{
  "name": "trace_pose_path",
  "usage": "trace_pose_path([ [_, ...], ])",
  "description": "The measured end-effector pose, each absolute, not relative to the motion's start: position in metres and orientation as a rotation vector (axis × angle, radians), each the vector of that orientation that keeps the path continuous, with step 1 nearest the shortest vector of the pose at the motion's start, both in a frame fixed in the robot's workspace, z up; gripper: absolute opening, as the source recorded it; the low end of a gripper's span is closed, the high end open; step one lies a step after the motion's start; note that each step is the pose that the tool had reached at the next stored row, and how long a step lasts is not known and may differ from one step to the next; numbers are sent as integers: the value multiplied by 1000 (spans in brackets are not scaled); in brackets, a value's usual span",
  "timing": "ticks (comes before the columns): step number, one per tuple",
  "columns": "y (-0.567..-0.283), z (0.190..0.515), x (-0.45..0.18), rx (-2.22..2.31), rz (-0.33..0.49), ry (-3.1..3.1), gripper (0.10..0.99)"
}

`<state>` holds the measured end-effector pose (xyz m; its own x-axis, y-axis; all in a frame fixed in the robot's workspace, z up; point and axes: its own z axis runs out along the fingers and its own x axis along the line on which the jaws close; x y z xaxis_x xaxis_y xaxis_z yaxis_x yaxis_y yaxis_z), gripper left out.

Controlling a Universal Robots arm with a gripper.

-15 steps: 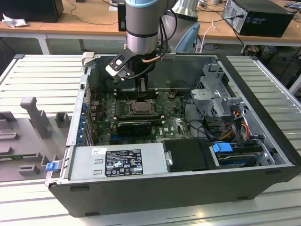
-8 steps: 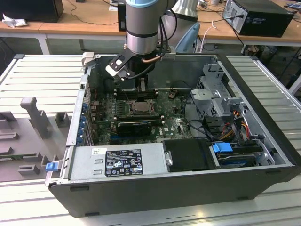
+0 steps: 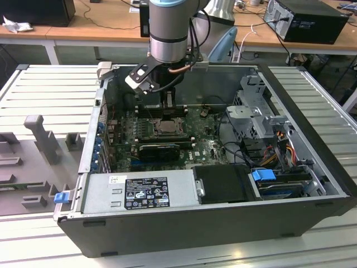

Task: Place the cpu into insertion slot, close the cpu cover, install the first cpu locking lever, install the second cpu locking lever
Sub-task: 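Install the first cpu locking lever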

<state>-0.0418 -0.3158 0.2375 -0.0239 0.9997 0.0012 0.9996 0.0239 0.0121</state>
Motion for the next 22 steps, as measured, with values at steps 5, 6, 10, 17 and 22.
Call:
trace_pose_path([
  [5, -316, 240, -42, 2189, 15, 2242, 106],
  [6, -316, 241, -42, 2189, 15, 2242, 106],
  [10, -316, 243, -42, 2189, 15, 2242, 106],
  [17, -316, 247, -42, 2189, 15, 2242, 106],
  [22, -316, 253, -42, 2189, 15, 2242, 106],
])
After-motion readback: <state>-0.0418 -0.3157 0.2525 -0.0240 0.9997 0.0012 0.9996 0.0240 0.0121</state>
